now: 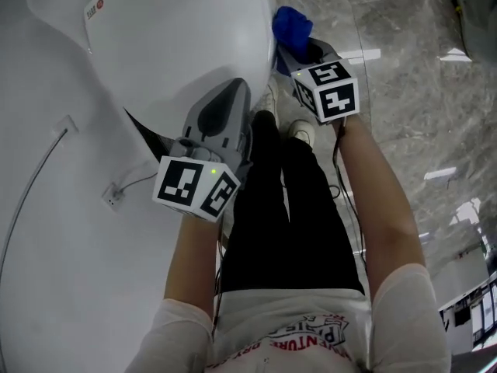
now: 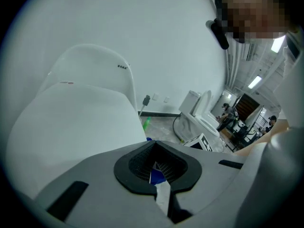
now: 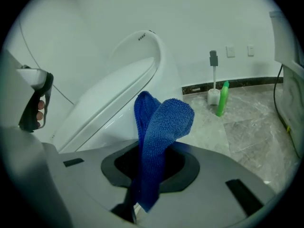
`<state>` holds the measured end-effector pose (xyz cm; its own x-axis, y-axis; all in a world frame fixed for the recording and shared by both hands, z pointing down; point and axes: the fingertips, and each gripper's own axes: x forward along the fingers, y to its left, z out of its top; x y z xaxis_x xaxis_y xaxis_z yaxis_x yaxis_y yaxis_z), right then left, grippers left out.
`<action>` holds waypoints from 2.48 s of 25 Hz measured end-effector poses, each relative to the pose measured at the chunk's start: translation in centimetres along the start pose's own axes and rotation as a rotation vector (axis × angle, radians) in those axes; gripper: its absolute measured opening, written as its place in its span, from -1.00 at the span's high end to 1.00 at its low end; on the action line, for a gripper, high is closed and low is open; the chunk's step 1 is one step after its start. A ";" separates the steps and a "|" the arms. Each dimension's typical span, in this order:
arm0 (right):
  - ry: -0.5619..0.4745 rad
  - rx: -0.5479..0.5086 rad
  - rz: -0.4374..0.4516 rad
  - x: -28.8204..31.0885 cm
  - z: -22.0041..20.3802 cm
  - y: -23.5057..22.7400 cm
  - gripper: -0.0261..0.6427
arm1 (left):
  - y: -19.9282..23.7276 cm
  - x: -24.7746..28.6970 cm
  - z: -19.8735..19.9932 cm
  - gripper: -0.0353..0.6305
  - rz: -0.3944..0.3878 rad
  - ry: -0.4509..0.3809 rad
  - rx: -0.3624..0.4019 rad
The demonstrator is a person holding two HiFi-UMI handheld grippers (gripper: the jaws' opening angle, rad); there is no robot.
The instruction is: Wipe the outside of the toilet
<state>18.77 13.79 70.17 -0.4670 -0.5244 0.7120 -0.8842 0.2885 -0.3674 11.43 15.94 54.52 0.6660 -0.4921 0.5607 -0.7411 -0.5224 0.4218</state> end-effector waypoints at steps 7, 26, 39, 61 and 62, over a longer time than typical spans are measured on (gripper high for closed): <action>0.020 -0.060 -0.051 -0.7 -3.5 2.6 0.70 | -0.9 -4.0 -4.1 0.88 0.035 -0.022 -0.021; 0.081 -0.003 -0.208 0.5 -13.8 12.9 0.70 | 5.1 -17.8 -19.5 0.88 0.115 -0.011 -0.073; 0.085 0.261 -0.181 2.8 -13.8 25.3 0.70 | 12.0 -28.7 -21.7 0.88 0.161 -0.026 -0.111; 0.014 0.081 0.016 -14.9 -3.5 38.9 0.70 | 5.6 -38.8 -10.0 0.88 0.170 -0.113 -0.072; -0.007 0.048 0.010 -16.9 -2.0 39.0 0.70 | 4.8 -39.4 -8.2 0.88 0.174 -0.129 -0.060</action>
<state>-7.84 35.53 45.03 -0.4759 -0.5275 0.7038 -0.8789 0.2550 -0.4032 -19.09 38.53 40.36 0.5298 -0.6585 0.5346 -0.8472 -0.3808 0.3705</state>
